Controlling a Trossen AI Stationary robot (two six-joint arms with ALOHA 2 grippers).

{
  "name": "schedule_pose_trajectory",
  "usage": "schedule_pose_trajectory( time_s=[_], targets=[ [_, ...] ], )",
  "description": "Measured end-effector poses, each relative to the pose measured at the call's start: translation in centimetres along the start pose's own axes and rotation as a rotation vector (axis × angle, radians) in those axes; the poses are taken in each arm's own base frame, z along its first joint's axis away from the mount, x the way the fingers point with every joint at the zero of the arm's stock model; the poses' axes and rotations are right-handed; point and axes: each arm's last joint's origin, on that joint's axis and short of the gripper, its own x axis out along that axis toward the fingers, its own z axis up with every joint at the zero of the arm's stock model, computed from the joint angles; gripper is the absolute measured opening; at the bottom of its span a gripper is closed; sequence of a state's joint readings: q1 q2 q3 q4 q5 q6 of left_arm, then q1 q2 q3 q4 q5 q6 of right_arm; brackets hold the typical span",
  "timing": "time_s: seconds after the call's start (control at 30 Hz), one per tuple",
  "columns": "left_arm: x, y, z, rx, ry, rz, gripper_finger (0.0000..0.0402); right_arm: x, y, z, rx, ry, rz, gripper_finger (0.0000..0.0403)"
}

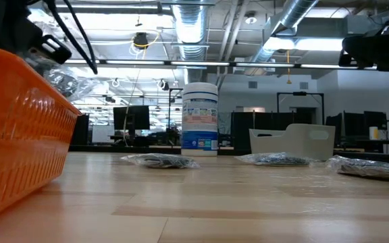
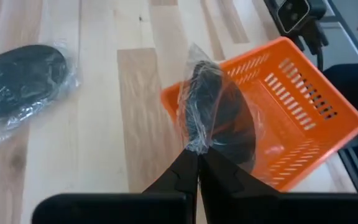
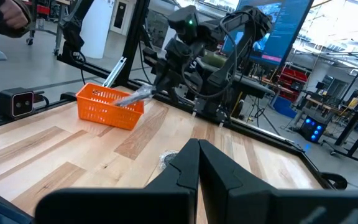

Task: Pick & Place Travel size toiletries
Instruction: Put the black scrub pad into the orange basket

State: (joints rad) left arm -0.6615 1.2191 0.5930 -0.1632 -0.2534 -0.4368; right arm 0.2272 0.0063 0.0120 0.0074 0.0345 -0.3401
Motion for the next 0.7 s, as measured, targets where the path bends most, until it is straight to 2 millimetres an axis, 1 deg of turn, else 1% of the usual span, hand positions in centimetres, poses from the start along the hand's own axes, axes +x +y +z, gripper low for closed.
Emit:
schedule_pose_trajectory(
  time_s=[0.17, 0.27, 0.7],
  targets=[
    [0.63, -0.26, -0.32, 0.005, 0.062, -0.086, 0.0001, 0.0, 0.0, 0.0, 0.0, 0.0, 0.0, 0.0],
    [0.91, -0.53, -0.57, 0.011, 0.085, -0.109, 0.0001, 0.0, 0.0, 0.0, 0.0, 0.0, 0.0, 0.0],
    [0.93, -0.91, -0.17, 0.013, 0.054, -0.172, 0.0001, 0.0, 0.0, 0.0, 0.0, 0.0, 0.0, 0.0]
  ],
)
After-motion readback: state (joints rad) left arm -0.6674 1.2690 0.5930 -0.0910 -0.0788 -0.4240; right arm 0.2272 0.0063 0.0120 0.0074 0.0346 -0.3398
